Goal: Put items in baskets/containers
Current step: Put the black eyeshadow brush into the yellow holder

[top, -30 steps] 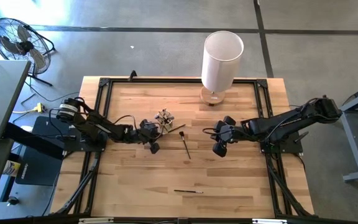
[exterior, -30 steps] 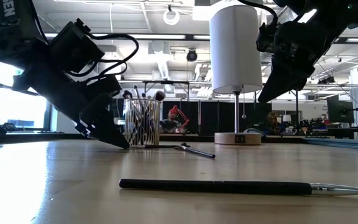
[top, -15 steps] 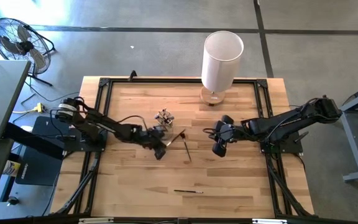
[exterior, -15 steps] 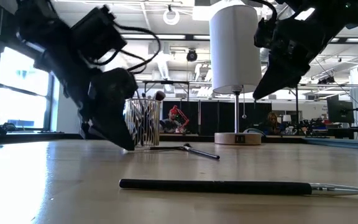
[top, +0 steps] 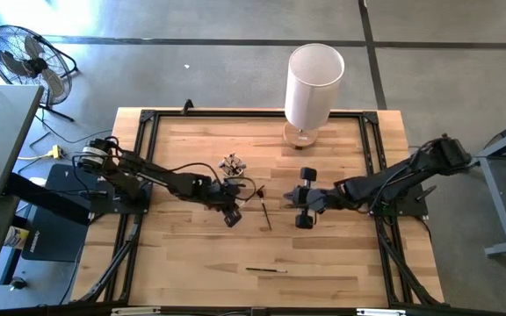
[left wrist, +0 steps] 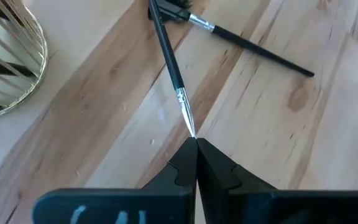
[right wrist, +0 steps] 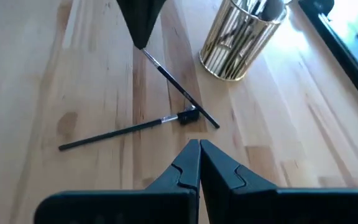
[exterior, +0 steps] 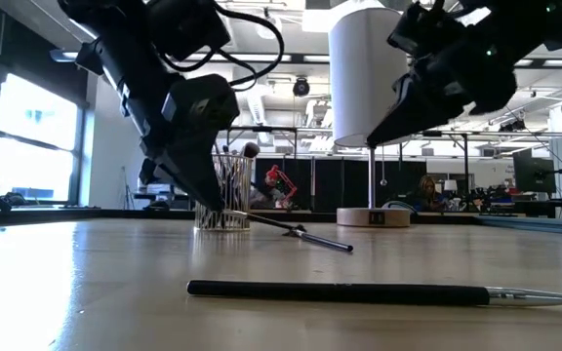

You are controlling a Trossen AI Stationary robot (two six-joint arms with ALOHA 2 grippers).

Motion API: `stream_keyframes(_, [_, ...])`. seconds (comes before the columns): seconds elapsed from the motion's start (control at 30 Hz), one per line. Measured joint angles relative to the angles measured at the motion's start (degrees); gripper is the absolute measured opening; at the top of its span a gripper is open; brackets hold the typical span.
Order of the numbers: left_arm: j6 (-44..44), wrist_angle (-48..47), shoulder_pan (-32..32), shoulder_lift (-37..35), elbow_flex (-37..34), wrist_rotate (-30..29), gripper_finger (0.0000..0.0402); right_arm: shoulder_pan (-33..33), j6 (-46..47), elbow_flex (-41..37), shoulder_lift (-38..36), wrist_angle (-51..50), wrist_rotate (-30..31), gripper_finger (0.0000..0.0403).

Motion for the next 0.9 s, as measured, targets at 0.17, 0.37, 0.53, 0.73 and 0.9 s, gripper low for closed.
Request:
stream_keyframes(0.17, [-2.0, -0.2, -0.4, 0.0, 0.1, 2.5, 0.0000, 0.8, -4.1, 3.5, 6.8, 2.7, 4.0, 0.0012])
stream_keyframes(0.37, [-3.7, 0.0, -0.3, 0.0, 0.1, 3.8, 0.0000, -0.5, -16.6, 12.3, 18.1, 2.7, 1.5, 0.0058])
stream_keyframes(0.53, [-4.0, 0.7, -0.3, -0.1, 0.1, 5.3, 0.0000, -1.5, -22.9, 19.2, 27.0, 2.6, -1.1, 0.0114])
stream_keyframes(0.73, [-4.8, 0.9, -0.3, -0.1, 0.1, 6.9, 0.0000, -2.3, -28.2, 25.2, 33.8, 2.1, -2.9, 0.0162])
stream_keyframes(0.9, [-5.0, 1.0, -0.3, -0.1, 0.5, 8.7, 0.0000, -3.6, -31.4, 27.4, 36.8, 1.8, -3.6, 0.0164])
